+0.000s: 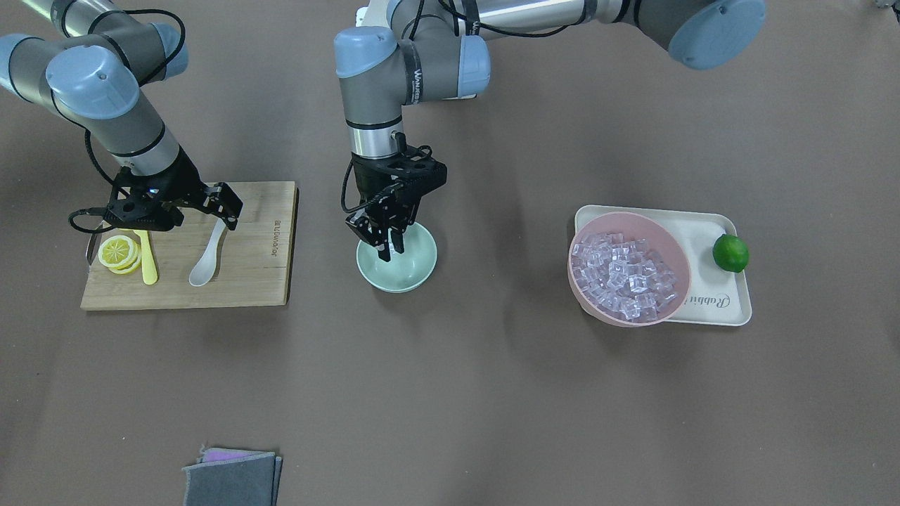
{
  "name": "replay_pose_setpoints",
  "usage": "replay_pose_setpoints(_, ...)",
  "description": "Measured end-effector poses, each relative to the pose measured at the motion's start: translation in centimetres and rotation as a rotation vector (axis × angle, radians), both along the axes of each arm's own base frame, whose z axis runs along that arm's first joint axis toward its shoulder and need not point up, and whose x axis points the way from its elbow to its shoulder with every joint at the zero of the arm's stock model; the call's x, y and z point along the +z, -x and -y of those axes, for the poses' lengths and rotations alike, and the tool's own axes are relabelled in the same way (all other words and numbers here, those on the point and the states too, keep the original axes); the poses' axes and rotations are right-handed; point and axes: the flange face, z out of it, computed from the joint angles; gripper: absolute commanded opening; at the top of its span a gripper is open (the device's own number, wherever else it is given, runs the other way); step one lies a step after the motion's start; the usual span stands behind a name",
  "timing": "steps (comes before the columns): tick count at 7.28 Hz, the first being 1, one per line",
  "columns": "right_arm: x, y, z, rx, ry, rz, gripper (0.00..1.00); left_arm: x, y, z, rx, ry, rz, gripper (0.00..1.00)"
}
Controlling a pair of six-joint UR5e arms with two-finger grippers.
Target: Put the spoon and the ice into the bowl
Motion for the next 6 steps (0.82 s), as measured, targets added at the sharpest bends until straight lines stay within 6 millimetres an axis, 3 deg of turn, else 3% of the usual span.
replay_pose_setpoints(3, 0.7, 1.6, 0.9, 0.007, -0.007, -0.027, 0.85, -0.4, 0.0, -0.1, 0.006, -0.007, -0.001, 0.00)
replay_pose_setpoints(5, 1.5, 2.1, 1.0, 0.005, -0.004, -0.043, 0.70, -0.5, 0.1, -0.1, 0.013, -0.013, 0.003, 0.00)
replay_pose_setpoints(6, 1.7, 2.2, 1.1, 0.006, -0.002, -0.046, 0.56, -0.5, 0.1, -0.1, 0.015, -0.015, 0.005, 0.00)
